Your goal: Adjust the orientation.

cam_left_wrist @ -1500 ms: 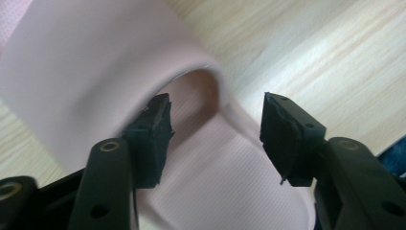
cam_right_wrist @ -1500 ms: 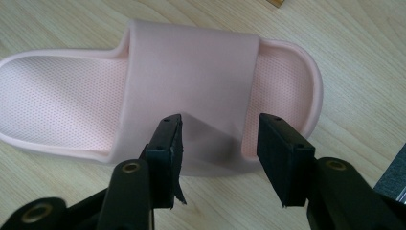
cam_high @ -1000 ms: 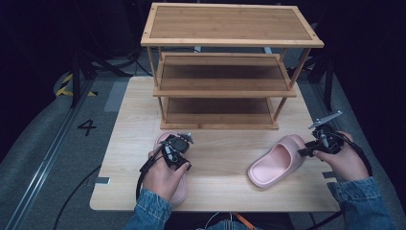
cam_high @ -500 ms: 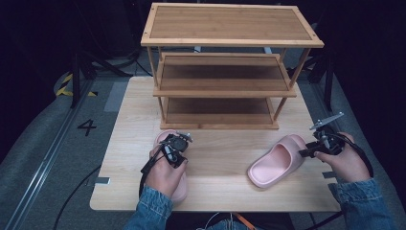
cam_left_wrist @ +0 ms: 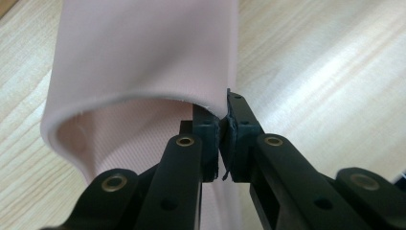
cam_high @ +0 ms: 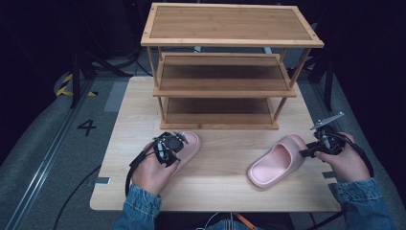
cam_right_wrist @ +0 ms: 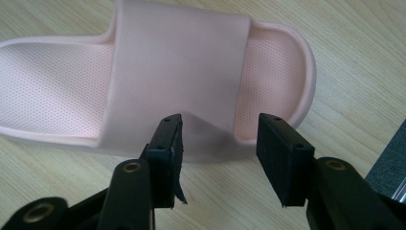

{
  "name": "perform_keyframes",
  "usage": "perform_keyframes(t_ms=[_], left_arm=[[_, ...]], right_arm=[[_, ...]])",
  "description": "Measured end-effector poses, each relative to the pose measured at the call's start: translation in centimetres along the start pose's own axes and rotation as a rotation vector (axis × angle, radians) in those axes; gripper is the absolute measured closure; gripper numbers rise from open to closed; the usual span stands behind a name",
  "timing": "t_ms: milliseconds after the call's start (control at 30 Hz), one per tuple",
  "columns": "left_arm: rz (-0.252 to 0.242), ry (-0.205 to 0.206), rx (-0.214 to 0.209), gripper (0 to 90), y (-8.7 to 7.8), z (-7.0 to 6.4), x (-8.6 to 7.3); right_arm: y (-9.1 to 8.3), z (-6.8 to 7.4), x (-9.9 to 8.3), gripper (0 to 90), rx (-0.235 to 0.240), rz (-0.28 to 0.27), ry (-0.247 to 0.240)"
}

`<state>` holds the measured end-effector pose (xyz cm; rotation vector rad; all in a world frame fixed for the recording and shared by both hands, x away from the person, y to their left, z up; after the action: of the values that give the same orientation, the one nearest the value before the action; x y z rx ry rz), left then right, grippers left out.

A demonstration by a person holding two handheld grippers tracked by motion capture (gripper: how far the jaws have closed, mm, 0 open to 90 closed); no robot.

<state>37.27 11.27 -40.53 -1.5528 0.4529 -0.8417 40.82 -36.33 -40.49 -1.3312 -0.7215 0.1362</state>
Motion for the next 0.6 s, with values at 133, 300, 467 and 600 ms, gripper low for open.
perform_keyframes(t_ms=[133, 300, 467, 600], left_arm=[[0.001, 0.035, -0.010, 84.7, -1.3, -0.3, 0.1], [-0.032, 0.059, -0.043, 84.6, -2.9, -0.3, 0.3], [-0.037, 0.078, -0.042, 84.5, -4.9, 0.2, 1.1], [-0.038, 0.098, -0.057, 84.5, -6.5, 0.2, 1.9]], right_arm=[[0.1, 0.0, -0.1, 52.8, 0.004, 0.006, 0.002], [-0.1, -0.1, -0.1, 52.8, -0.002, 0.002, 0.003], [-0.3, -0.1, -0.1, 52.7, -0.003, -0.007, 0.001], [-0.4, -0.2, 0.0, 52.6, -0.006, -0.008, 0.004]])
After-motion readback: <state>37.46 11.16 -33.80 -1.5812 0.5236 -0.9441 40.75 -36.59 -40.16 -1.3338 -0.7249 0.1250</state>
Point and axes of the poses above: each handheld gripper's, and its own axes: y roughly forward along the jaws, x roughly out of its top, z roughly to its left, the point moved 2 cm from there along y, roughly forward along the jaws, and after that the axes turned 4 degrees about y, right-handed, at the moved point
